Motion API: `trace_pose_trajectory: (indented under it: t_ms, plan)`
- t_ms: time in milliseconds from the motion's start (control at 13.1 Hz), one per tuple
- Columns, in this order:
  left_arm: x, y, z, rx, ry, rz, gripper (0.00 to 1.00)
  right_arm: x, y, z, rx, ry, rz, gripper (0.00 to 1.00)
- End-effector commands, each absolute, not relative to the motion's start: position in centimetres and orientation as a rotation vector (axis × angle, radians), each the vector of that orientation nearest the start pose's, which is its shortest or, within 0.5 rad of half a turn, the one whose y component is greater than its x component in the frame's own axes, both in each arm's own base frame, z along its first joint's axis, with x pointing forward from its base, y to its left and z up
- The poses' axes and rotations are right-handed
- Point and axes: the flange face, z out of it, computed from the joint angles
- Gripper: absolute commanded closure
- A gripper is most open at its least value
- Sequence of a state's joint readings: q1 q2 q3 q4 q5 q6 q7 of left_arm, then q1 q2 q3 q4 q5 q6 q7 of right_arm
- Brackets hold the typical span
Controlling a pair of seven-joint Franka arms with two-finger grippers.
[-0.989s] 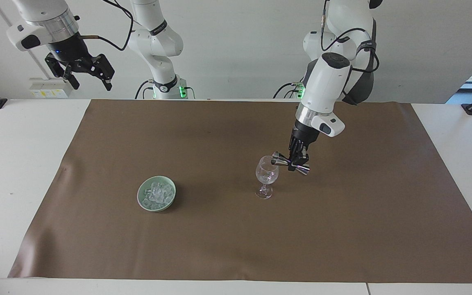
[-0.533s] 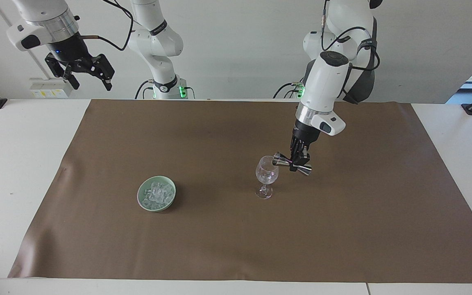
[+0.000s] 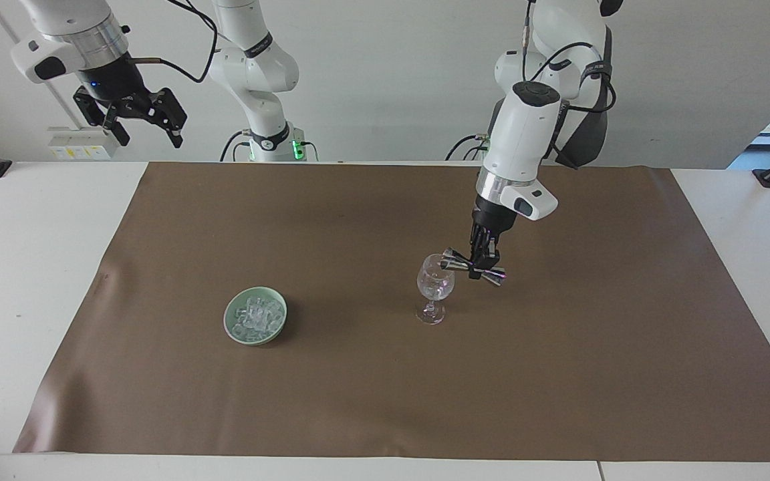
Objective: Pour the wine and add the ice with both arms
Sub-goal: 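Tilt the silver cup over the clear glass with the left gripper, then keep tilting the silver cup to pour into the glass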
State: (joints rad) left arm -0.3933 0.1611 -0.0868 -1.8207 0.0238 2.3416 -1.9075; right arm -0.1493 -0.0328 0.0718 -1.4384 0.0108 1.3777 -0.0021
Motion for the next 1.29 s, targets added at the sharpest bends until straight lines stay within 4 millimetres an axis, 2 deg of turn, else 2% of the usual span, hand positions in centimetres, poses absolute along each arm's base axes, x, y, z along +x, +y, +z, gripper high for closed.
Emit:
trace_pose_trajectory:
  t_ms: [0, 1141, 1217]
  plan:
    - [56.76, -29.69, 48.87, -2.611, -2.236, -0.276, 1.00, 51.65, -3.79, 68.64, -3.118, 0.096, 0.039, 0.00]
    - [56.68, -29.87, 49.32, -2.617, -2.160, -0.344, 1.00, 51.66, -3.71, 68.71, -3.118, 0.094, 0.037, 0.00]
    - [56.79, -30.01, 49.84, -2.621, -2.162, -0.349, 1.00, 51.66, -3.71, 68.71, -3.118, 0.094, 0.037, 0.00]
